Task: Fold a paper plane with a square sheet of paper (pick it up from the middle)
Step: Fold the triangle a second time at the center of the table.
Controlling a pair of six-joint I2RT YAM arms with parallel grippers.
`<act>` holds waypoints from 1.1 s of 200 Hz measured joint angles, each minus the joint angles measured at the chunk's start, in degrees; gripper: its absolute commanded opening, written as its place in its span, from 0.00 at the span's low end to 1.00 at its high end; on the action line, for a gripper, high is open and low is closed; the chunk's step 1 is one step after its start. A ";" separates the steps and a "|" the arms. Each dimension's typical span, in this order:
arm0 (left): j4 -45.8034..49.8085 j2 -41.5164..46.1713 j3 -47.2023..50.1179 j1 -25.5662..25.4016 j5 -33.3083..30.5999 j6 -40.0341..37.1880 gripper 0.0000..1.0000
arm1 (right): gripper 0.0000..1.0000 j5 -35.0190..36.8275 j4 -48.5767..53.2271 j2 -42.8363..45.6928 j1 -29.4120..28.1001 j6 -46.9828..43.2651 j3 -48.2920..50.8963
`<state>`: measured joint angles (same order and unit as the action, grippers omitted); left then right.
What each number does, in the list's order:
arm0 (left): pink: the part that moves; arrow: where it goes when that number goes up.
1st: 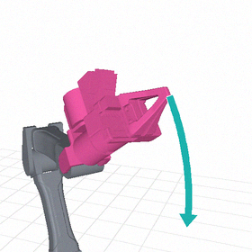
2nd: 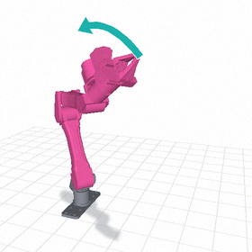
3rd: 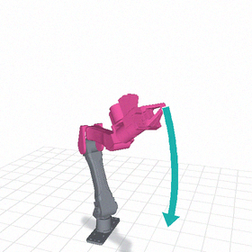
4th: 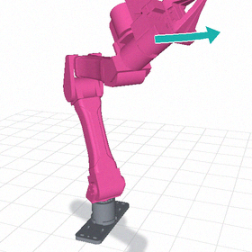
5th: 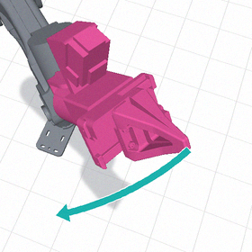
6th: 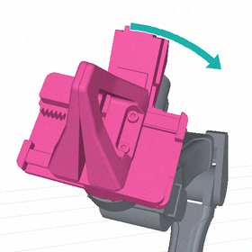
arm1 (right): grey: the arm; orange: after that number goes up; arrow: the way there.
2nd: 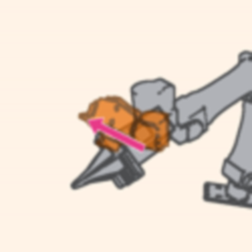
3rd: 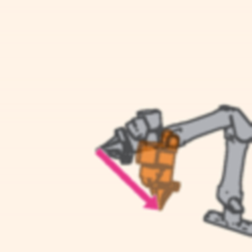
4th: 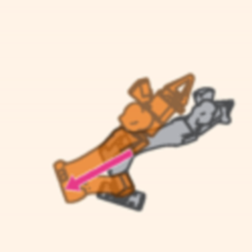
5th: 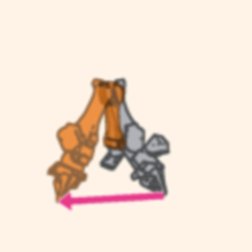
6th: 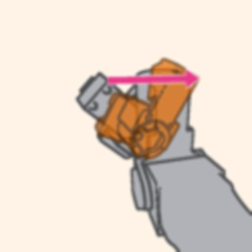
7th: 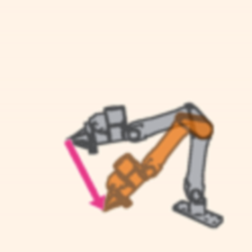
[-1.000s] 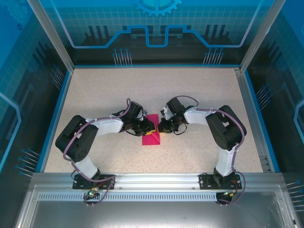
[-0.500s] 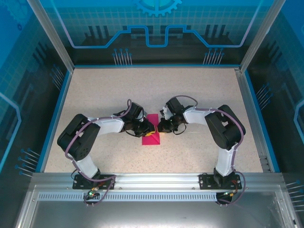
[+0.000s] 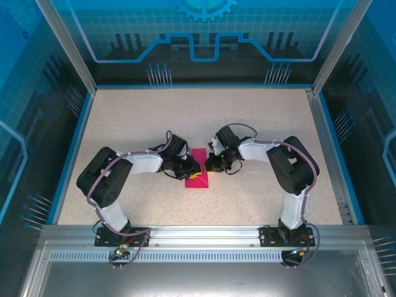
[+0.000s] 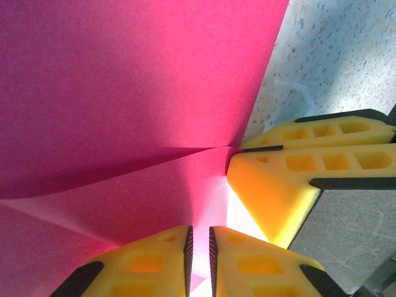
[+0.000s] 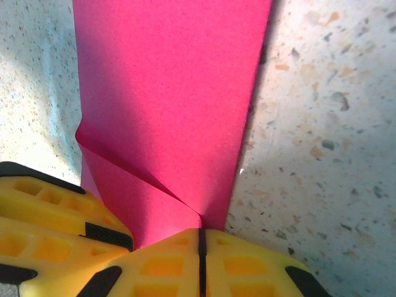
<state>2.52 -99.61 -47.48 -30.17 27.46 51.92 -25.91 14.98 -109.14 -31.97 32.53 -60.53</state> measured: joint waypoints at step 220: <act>0.22 -1.99 -0.33 0.00 -0.02 -1.05 0.18 | 0.12 0.22 1.05 -0.70 -0.04 -0.22 -0.98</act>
<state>2.74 -101.60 -47.81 -30.17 27.44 50.87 -25.69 16.03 -109.84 -32.01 32.32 -61.52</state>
